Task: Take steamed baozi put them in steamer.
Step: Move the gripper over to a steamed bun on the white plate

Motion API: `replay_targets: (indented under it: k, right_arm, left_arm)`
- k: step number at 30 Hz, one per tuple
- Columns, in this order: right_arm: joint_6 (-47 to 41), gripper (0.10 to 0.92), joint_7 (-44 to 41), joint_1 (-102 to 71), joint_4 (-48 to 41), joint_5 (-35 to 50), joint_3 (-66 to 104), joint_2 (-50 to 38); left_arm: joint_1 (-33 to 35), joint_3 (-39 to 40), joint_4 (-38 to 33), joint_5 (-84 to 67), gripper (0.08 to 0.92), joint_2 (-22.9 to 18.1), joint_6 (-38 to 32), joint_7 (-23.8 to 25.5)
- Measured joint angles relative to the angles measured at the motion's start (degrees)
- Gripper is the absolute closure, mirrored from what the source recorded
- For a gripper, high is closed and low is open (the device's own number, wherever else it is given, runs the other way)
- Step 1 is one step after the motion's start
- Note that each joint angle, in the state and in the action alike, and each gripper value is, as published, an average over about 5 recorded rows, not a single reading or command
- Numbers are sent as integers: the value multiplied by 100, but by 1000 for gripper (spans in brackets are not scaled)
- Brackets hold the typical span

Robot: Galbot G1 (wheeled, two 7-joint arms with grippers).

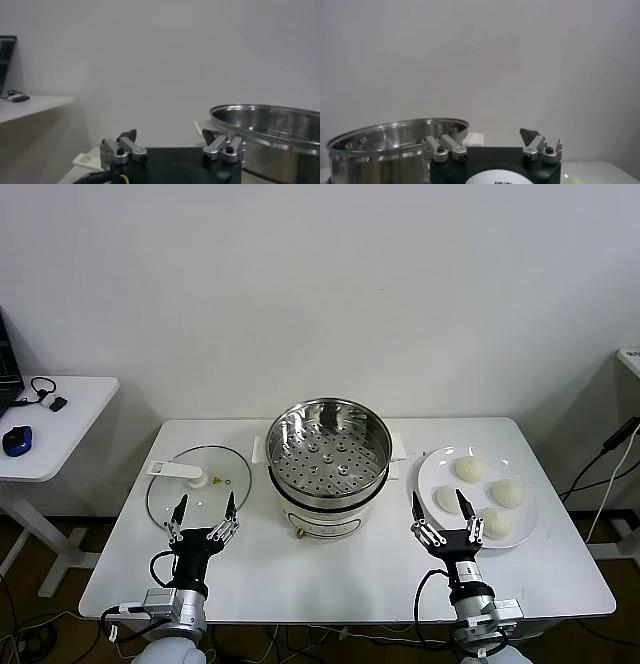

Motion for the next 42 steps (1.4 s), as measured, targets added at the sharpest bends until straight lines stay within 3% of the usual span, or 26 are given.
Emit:
replay_targets:
  k: [11, 21, 31, 42]
  right_arm:
    - [-696, 203, 161, 462, -233, -115, 322, -513]
    - [-1848, 203, -25, 1281, -593, -482, 333, -1668]
    - [-2657, 203, -953, 2333, -1097, -1019, -240, -3251]
    - [-2626, 203, -2433, 4440, -1975, -988, -2224, -5133]
  left_arm:
    - [-21, 14, 7, 1, 177, 0, -12, 25]
    - [-29, 66, 43, 15, 177, 0, -39, 35]
    - [-5, 165, 9, 74, 177, 0, -80, 30]
    - [46, 85, 20, 13, 177, 0, -156, 48]
